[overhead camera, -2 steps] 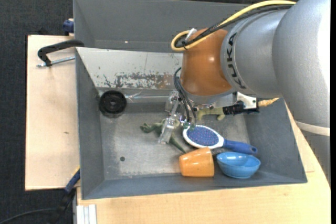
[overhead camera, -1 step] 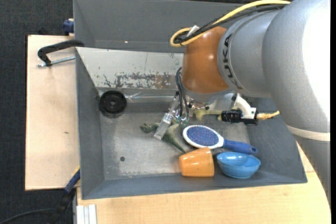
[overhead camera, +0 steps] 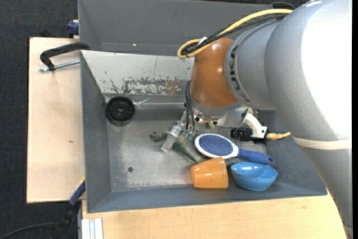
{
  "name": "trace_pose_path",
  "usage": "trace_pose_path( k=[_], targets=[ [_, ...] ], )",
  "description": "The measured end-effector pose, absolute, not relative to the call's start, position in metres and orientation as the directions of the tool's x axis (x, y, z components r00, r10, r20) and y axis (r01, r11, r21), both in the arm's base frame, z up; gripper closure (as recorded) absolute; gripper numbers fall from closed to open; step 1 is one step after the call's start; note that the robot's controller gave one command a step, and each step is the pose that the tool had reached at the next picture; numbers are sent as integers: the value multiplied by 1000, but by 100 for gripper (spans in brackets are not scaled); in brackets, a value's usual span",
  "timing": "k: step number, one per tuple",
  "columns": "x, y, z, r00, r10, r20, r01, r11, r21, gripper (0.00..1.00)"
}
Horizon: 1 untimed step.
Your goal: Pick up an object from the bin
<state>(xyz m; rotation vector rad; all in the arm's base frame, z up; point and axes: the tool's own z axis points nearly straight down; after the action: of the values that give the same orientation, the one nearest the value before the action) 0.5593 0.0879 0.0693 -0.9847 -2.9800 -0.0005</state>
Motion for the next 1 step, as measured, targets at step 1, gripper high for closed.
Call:
trace_pose_path(
  k=[1],
  targets=[
    [560,88,70,-804,595,1,595,804,1,0]
  ],
)
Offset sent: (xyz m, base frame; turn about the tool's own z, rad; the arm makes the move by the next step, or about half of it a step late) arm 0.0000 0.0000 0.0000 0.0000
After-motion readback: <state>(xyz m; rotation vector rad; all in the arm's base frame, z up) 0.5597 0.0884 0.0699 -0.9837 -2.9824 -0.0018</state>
